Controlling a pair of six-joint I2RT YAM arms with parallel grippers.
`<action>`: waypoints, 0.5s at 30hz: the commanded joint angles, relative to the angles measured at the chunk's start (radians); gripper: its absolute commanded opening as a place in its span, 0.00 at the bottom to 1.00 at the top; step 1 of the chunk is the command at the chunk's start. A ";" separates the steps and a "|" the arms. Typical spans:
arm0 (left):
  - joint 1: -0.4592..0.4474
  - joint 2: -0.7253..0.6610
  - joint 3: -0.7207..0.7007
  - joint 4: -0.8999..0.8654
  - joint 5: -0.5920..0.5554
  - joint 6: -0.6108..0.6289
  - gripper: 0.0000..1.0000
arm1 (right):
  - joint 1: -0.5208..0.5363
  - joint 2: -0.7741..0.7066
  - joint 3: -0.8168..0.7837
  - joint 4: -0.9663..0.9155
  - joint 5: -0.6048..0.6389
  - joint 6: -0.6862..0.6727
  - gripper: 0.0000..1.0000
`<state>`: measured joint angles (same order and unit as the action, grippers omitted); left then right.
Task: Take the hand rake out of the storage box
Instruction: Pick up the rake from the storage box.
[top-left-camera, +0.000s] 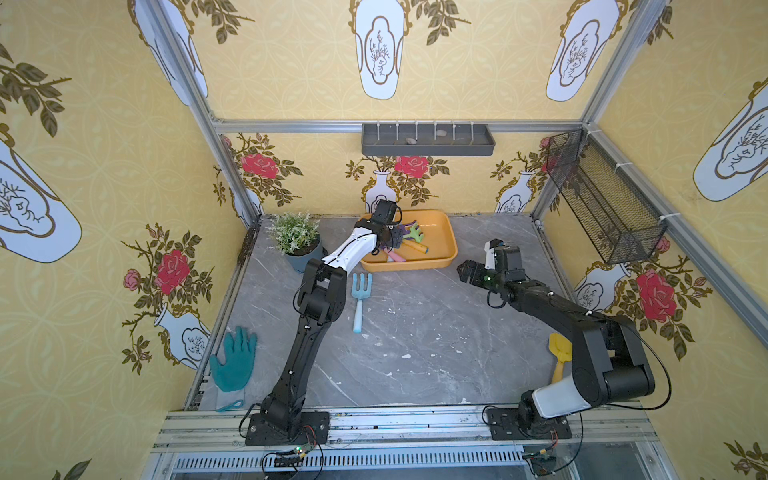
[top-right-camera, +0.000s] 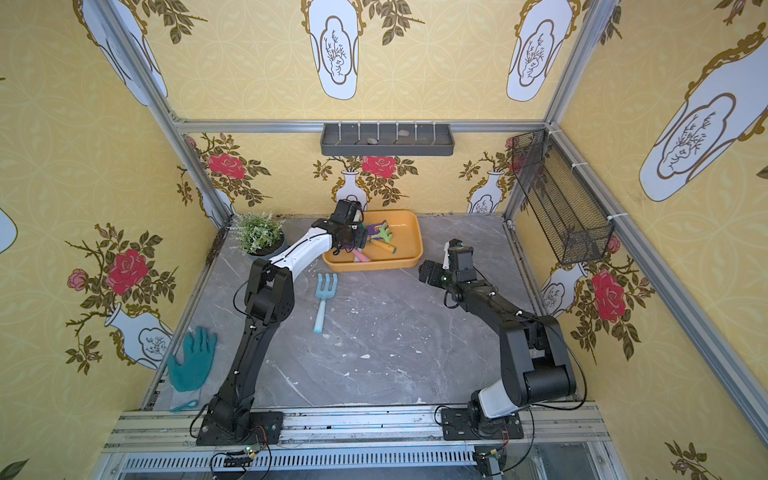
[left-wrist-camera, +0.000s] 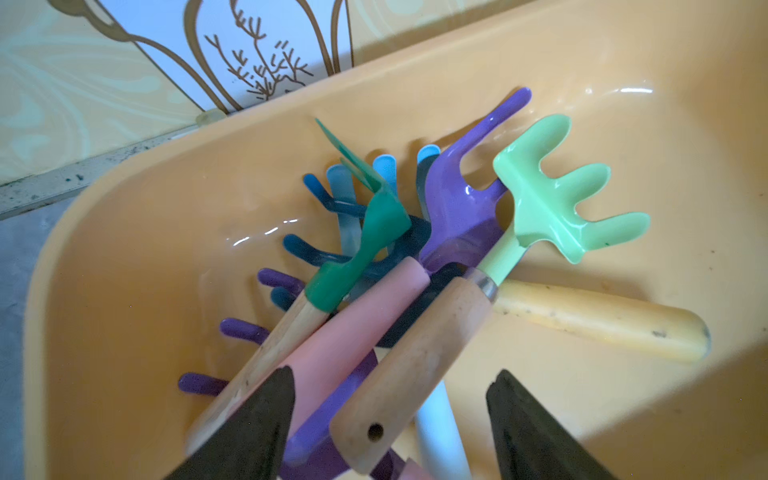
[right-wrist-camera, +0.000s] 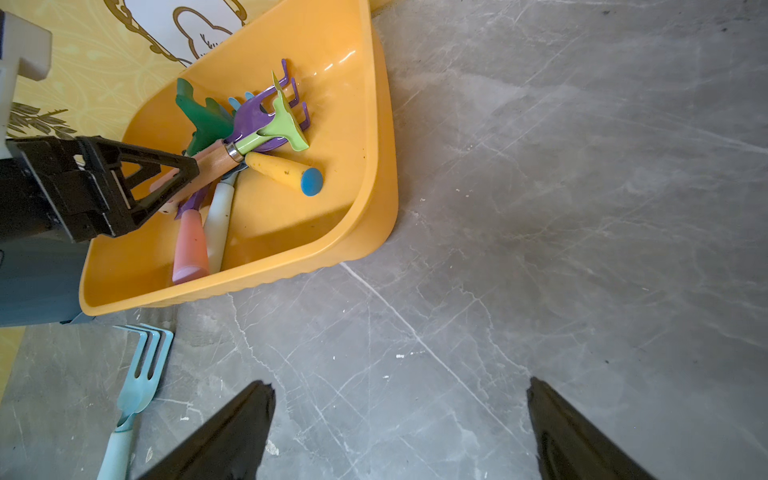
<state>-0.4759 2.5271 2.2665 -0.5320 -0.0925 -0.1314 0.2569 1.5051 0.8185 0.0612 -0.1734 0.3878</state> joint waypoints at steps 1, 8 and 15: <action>-0.001 0.011 -0.001 -0.030 0.090 0.064 0.74 | -0.001 0.006 0.002 0.022 0.007 -0.015 0.98; -0.001 -0.007 -0.044 -0.009 0.085 0.094 0.61 | -0.002 0.029 0.009 0.022 0.009 -0.017 0.97; -0.001 0.004 -0.014 -0.032 0.092 0.128 0.53 | -0.003 0.042 0.014 0.024 0.009 -0.019 0.97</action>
<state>-0.4774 2.5229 2.2494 -0.5571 -0.0193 -0.0322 0.2546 1.5433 0.8242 0.0608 -0.1703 0.3725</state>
